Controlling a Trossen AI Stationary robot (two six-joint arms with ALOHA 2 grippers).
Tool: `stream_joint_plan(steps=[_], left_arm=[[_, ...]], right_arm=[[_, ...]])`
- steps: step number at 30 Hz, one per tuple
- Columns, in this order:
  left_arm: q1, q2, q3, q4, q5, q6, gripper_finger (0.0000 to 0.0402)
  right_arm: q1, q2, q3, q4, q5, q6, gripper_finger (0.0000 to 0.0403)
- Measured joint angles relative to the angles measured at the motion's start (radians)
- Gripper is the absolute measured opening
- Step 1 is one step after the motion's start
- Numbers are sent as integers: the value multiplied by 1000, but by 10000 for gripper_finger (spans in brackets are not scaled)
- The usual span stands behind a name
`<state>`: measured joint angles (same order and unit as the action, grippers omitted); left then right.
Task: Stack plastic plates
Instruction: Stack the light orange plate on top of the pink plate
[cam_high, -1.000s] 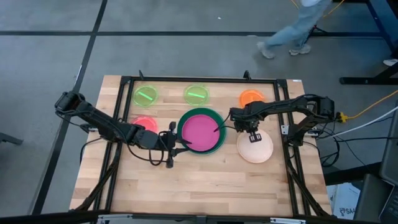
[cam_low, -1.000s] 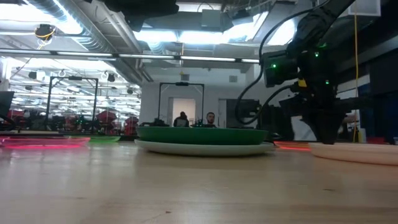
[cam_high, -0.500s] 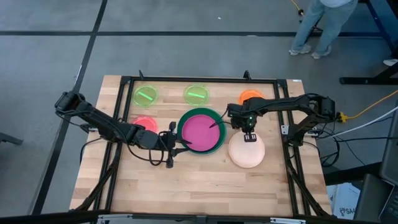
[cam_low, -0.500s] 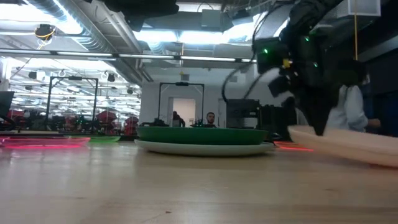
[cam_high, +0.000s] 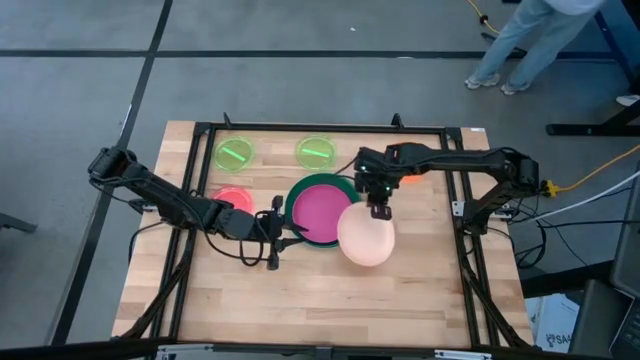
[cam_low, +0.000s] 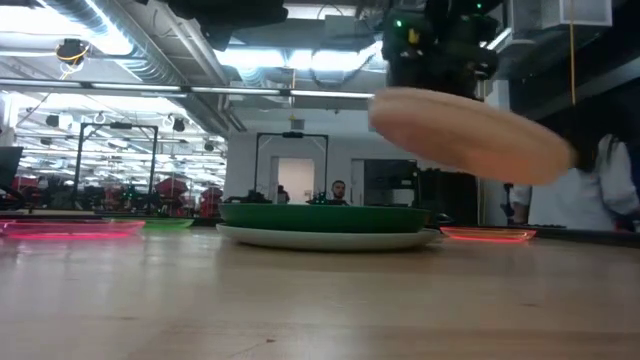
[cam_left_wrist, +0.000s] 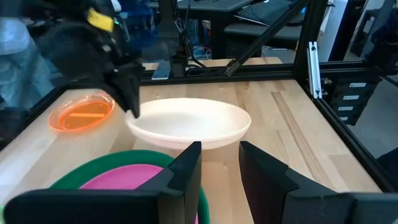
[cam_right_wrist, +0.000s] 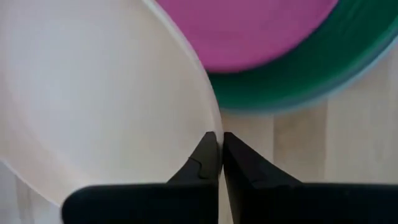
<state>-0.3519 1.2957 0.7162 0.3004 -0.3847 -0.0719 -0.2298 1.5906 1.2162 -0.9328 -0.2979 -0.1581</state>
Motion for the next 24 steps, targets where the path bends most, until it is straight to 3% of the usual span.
stream_joint_plan(steps=[24], left_arm=[[0,0,0,7,0,-3,101]], right_arm=[[-24,79,34,414,115,19,2]])
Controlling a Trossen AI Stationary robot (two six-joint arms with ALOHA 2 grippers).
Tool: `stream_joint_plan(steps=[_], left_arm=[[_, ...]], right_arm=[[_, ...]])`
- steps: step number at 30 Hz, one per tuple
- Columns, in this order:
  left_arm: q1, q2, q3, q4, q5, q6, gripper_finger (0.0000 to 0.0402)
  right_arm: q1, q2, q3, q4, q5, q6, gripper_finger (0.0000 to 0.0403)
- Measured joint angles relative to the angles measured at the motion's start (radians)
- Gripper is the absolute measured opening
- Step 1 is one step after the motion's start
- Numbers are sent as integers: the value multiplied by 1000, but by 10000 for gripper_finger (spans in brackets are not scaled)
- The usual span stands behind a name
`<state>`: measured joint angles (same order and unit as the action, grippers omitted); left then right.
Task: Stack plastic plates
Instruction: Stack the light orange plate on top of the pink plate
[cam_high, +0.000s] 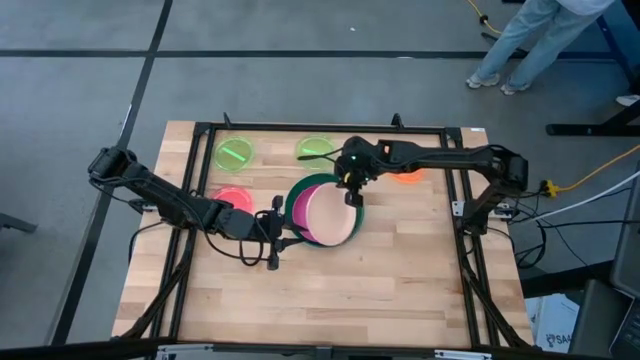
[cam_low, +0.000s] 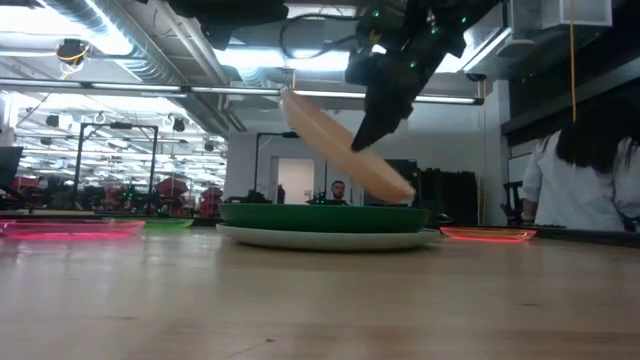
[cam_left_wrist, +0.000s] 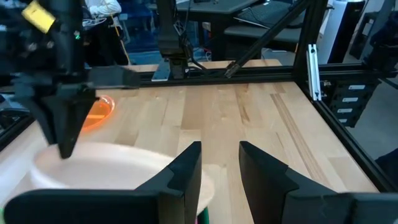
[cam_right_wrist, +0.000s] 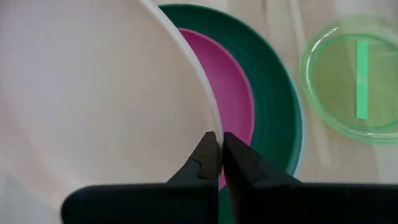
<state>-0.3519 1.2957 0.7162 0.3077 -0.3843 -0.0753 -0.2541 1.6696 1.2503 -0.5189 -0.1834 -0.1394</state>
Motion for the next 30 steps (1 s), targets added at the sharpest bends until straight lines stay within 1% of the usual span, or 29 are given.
stream_joint_plan(steps=[9,17,25,27,30], left_arm=[[0,0,0,0,0,0,101],[0,0,0,0,0,0,101],[0,0,0,0,0,0,101],[0,0,0,0,0,0,101],[0,0,0,0,0,0,101]], right_arm=[[-57,90,0,58,-6,3,2],[-54,146,0,59,-10,2,2],[-54,155,0,62,-9,4,4],[-54,155,0,63,-8,4,9],[-54,155,0,62,-8,4,29]])
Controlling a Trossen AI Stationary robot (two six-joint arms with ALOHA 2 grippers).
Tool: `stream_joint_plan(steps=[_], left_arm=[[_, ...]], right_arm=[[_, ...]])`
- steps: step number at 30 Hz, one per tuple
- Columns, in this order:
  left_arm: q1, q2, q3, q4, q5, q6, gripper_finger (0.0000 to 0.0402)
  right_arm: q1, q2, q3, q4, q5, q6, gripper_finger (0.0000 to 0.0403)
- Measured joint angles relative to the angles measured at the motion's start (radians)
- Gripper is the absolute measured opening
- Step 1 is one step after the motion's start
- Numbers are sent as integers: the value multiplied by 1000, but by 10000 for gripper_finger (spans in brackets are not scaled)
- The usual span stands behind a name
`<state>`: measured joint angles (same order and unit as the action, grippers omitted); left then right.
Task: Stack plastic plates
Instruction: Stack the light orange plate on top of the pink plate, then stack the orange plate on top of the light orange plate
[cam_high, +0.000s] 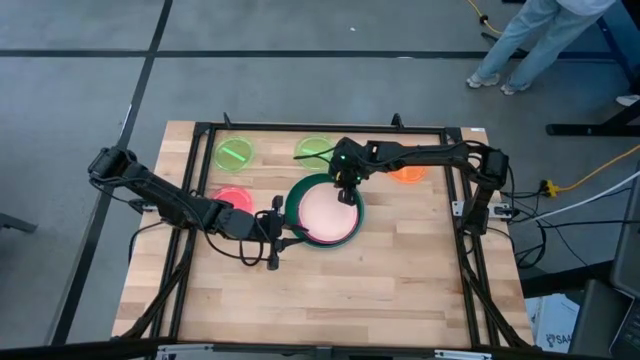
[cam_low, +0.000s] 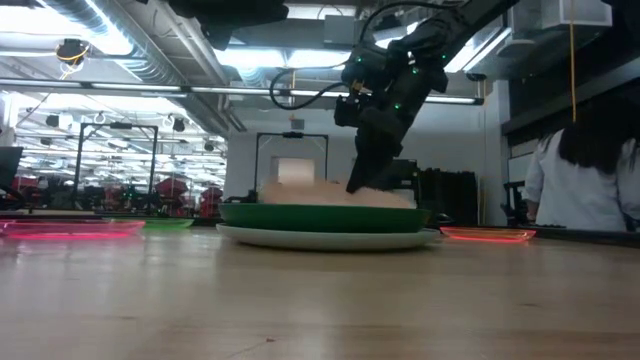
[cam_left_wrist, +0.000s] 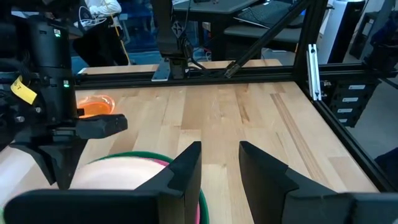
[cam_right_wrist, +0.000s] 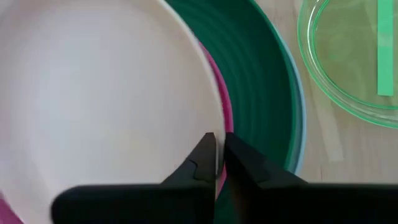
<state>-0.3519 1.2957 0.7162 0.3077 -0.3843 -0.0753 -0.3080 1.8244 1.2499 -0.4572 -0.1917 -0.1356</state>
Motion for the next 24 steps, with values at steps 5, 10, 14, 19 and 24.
stream_joint_plan(steps=[5,10,14,19,24], left_arm=[[0,0,0,0,0,0,101],[0,0,0,0,0,0,101],[0,0,0,0,0,0,101],[0,0,0,0,0,0,101],[0,0,0,0,0,0,101]], right_arm=[[0,0,0,9,1,0,81],[0,0,35,-44,1,-30,112],[0,-2,120,-170,1,-63,117],[-6,-34,171,-321,36,-111,117],[-21,-109,111,-340,136,-110,117]])
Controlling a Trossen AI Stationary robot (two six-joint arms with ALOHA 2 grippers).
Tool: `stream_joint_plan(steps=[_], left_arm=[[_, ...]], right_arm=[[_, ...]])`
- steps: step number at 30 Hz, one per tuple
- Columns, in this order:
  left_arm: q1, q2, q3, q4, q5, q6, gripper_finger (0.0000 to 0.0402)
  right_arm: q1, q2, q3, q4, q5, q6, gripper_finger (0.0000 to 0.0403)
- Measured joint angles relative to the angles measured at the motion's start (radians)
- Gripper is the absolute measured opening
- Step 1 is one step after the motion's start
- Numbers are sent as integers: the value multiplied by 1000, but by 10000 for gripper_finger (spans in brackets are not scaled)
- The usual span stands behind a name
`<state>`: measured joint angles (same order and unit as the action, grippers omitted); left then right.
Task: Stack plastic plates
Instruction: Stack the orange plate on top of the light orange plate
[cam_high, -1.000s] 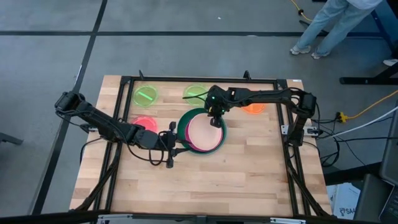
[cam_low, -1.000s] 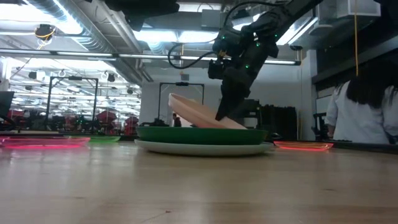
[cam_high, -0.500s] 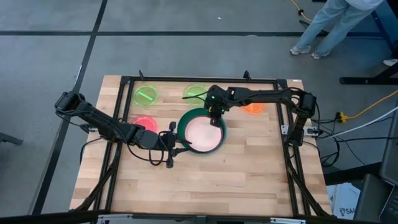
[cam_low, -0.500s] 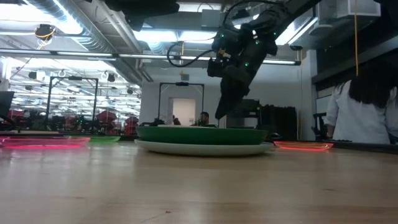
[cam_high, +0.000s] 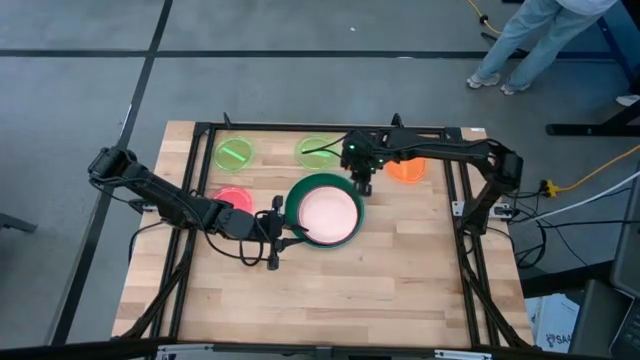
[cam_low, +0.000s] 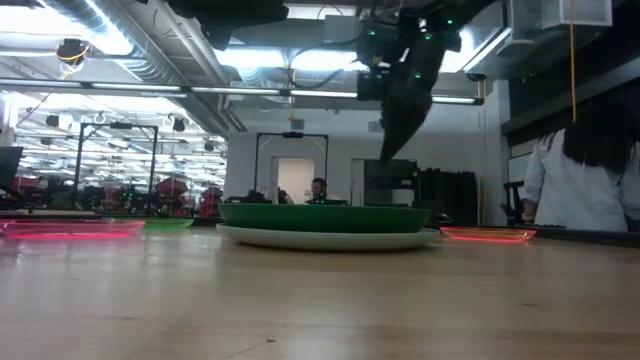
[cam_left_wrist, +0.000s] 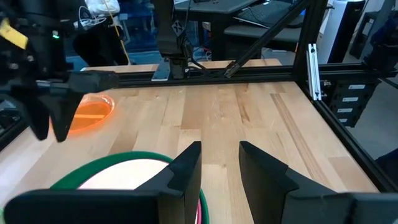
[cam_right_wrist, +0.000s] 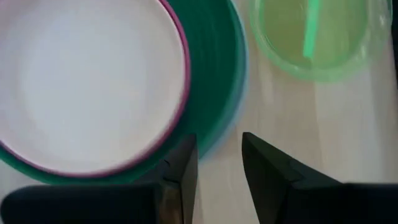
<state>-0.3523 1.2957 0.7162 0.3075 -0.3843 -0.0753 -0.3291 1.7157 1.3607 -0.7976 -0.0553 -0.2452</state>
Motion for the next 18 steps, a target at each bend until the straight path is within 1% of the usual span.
stream_joint_plan(steps=[5,10,14,18], left_arm=[[0,0,0,0,0,0,101],[0,0,0,0,0,0,101],[0,0,0,0,0,0,101],[0,0,0,0,0,0,101]], right_arm=[[-49,-100,-117,9,19,7,117],[-136,-169,-240,8,85,52,117],[-204,-176,-325,23,91,108,117],[-246,-174,-397,115,115,163,130]])
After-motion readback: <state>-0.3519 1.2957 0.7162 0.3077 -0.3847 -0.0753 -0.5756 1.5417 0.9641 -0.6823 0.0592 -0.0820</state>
